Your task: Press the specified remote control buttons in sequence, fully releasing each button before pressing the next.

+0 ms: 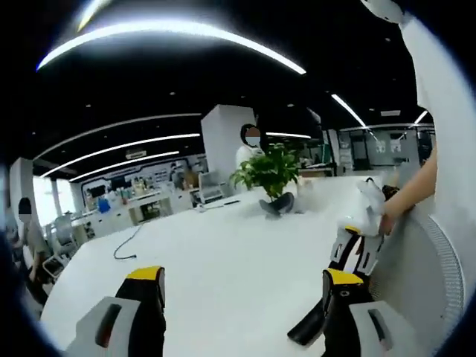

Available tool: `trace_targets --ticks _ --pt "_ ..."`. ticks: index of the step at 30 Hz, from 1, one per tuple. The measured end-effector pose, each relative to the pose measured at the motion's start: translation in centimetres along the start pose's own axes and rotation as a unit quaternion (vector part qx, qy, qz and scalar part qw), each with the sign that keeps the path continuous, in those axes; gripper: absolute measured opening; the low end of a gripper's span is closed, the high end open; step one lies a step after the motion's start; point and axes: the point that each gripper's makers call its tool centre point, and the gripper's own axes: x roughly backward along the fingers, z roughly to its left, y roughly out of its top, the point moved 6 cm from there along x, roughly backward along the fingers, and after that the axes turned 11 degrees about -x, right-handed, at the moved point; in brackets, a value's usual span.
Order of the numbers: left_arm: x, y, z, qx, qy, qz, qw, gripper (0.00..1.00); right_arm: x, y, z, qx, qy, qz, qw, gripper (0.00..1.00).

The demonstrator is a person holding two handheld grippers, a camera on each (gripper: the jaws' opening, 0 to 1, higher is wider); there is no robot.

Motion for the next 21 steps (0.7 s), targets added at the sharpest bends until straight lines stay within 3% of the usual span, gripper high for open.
trace_targets --ticks 6,11,12,15,17,21 --pt "1.2 -0.9 0.2 0.044 0.035 -0.015 0.9983 1.0 0.0 0.0 0.0 -0.002 -0.002 -0.002 1.0 0.22" --pt "1.7 0.0 -0.1 0.066 0.062 -0.085 0.9923 1.0 -0.1 0.1 0.1 -0.003 -0.002 -0.01 0.9999 0.22" --pt "1.8 0.0 -0.2 0.062 0.062 -0.087 0.9924 1.0 -0.1 0.1 0.1 -0.001 -0.002 -0.01 0.9999 0.22" --pt "2.1 0.0 0.5 -0.001 0.106 -0.073 0.9917 1.0 -0.1 0.1 0.1 -0.002 -0.003 -0.01 0.9999 0.22" --pt "2.3 -0.3 0.9 -0.014 0.135 -0.064 0.9887 1.0 -0.2 0.1 0.1 -0.002 -0.003 -0.01 0.9999 0.22" --pt "2.3 -1.4 1.6 -0.055 0.178 -0.012 0.9824 1.0 -0.2 0.2 0.1 -0.005 -0.004 -0.01 0.9999 0.22"
